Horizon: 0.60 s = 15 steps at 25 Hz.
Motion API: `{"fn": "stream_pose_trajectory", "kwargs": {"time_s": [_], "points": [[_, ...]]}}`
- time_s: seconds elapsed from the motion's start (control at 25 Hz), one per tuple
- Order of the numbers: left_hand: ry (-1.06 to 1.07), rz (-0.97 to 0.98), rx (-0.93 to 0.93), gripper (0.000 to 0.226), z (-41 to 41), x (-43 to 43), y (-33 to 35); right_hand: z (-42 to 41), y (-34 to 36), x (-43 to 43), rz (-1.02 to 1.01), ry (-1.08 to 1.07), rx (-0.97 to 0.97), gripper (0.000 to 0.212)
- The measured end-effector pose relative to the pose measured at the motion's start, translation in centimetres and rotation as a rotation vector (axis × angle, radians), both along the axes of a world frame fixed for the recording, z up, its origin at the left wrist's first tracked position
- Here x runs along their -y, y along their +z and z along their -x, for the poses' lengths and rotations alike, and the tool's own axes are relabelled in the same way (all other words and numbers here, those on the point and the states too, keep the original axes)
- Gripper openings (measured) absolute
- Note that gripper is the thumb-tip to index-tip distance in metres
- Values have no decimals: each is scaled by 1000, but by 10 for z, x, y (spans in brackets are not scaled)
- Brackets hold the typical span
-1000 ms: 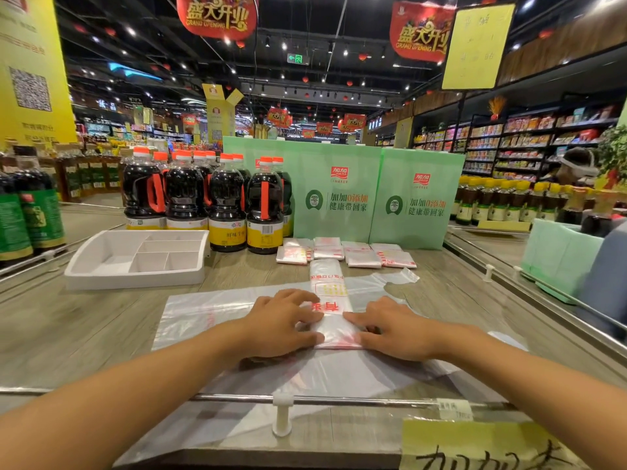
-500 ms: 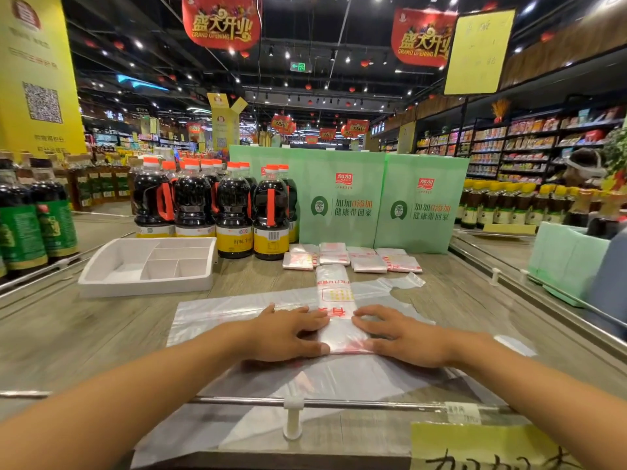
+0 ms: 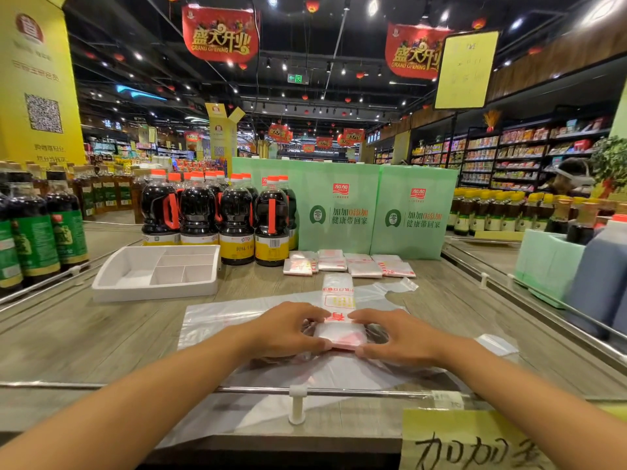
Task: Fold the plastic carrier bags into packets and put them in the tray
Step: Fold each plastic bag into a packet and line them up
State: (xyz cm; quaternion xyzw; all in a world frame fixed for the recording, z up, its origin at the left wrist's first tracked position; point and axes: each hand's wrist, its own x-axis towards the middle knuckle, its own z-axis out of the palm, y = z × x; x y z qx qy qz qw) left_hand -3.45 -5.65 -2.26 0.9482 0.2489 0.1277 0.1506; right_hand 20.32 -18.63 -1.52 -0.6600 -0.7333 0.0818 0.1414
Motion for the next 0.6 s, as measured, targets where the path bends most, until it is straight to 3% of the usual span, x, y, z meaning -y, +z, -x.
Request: {"fn": "stream_pose_trajectory", "kwargs": {"time_s": [0.32, 0.6], "points": [[31, 126, 234, 62, -1, 10, 6, 3, 1, -4, -133, -7, -152, 71], [-29, 234, 315, 64, -3, 6, 2, -2, -2, -10, -156, -49, -307, 78]]}}
